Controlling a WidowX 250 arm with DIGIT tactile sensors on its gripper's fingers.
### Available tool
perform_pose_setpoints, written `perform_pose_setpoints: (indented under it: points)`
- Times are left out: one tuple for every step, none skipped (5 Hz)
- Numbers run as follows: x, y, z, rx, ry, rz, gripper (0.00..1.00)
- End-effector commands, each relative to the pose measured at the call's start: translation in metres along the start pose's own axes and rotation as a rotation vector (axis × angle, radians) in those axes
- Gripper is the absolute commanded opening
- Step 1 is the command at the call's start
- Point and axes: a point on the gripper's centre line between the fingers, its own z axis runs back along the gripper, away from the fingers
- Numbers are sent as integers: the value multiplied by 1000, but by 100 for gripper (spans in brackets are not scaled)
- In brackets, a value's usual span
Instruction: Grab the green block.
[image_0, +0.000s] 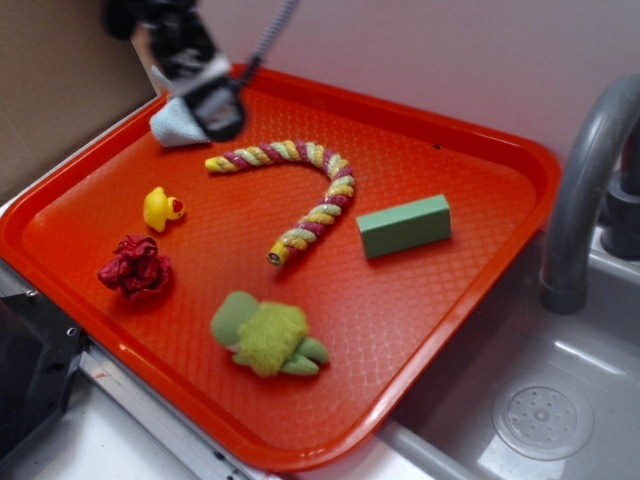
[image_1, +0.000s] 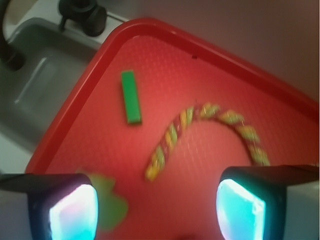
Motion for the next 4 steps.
perform_pose_setpoints:
  points:
    - [41, -18, -45, 0, 30, -40, 100]
    - [47, -24, -70, 8, 89, -72, 100]
    - [47, -25, -91, 31, 144, -94, 100]
    - [47, -23, -107, 45, 190, -111, 100]
